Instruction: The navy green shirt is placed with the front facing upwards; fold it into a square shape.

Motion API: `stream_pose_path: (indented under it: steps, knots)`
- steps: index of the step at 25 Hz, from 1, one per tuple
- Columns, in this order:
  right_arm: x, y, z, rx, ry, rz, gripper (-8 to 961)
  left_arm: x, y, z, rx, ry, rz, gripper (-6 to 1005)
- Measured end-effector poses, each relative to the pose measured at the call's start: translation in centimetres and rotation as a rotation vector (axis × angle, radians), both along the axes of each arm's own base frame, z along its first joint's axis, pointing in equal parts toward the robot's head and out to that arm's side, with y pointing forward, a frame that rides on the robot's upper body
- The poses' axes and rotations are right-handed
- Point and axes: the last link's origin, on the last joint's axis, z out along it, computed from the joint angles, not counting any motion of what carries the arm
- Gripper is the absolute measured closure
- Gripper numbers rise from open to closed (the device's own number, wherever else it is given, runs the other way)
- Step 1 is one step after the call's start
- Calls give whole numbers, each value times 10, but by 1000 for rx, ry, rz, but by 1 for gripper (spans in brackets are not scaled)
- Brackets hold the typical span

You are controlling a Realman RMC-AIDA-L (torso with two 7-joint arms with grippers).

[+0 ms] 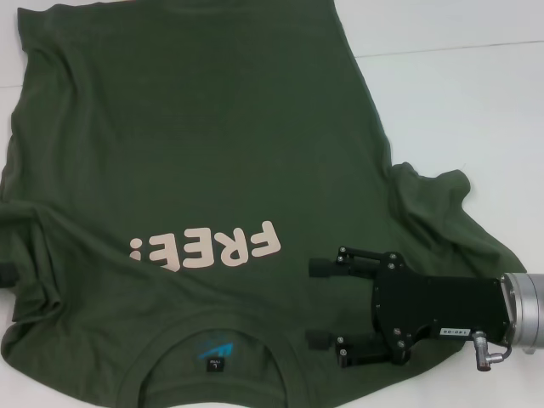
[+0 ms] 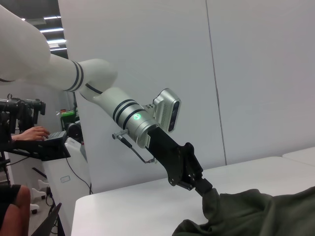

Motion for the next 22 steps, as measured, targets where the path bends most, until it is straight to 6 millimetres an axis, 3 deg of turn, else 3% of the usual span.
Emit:
stream_pose_path:
  steps: [11,22]
  knots:
    - [0,0,0,1,-2,-2,69,3,3,-1,-4,-15,-3,966]
    - [1,-1,-1,0,0,-12,69,20,17,-2,30,-80,-56,966]
